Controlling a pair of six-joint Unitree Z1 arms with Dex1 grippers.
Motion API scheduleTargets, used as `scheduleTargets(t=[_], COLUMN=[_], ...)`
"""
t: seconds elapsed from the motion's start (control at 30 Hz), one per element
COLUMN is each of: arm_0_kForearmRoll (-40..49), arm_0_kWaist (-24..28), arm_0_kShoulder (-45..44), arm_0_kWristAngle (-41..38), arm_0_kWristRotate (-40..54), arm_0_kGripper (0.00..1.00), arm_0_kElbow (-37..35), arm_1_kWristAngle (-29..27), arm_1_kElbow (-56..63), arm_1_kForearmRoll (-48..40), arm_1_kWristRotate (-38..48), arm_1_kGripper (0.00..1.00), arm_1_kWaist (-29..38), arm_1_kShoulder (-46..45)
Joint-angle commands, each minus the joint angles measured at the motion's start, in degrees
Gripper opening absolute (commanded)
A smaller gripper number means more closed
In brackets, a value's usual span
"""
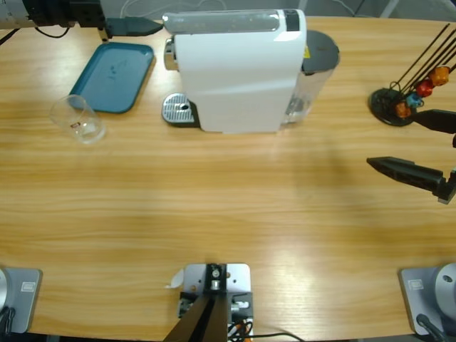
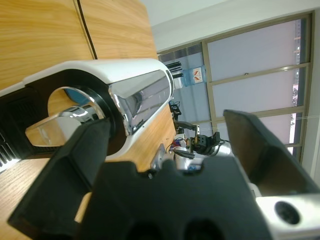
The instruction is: Pour coffee
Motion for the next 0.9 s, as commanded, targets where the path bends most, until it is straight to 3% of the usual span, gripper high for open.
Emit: scheduleTargets(t=[0.03, 0.1, 0.17, 0.37, 0.4, 0.43, 0.47, 0.9], arm_0_kForearmRoll=[-1.7, -2.2, -2.9, -3.3, -3.4, -3.8, -4.2, -9.1], arm_0_kWaist=[-0.6, -0.9, -1.2, -1.9, -1.9, -1.9, -1.9, -1.8], arm_0_kShoulder=[3.5, 3.8, 4.4, 5.8, 5.8, 5.9, 5.8, 4.1], arm_0_kWristAngle=[-0.7, -0.7, -0.7, -0.8, -0.8, -0.8, -0.8, -4.7], arm_0_kWristRotate=[-1.1, -1.3, -1.7, -2.2, -2.2, -2.2, -2.2, -1.7], arm_0_kGripper=[0.517, 0.471, 0.361, 0.342, 0.235, 0.058, 0.0, 0.0], arm_0_kElbow=[1.5, 1.5, 1.5, 1.5, 1.5, 1.5, 1.5, 1.3], arm_1_kWristAngle=[-0.7, -0.7, -0.7, -0.7, -0.7, -0.7, -0.7, -0.6], arm_1_kElbow=[2.3, 2.3, 2.3, 2.4, 2.4, 2.4, 2.4, 2.4], arm_1_kForearmRoll=[-0.5, -0.5, -0.5, -0.5, -0.5, -0.5, -0.5, -0.6], arm_1_kWristRotate=[0.7, 0.7, 0.7, 0.7, 0.7, 0.7, 0.7, 0.7], arm_1_kGripper=[1.0, 1.0, 1.0, 0.996, 0.996, 0.996, 0.996, 0.982], arm_1_kWaist=[-0.4, -0.4, -0.4, -0.4, -0.4, -0.4, -0.4, -0.4], arm_1_kShoulder=[-0.5, -0.5, -0.6, -0.6, -0.6, -0.6, -0.6, -0.4])
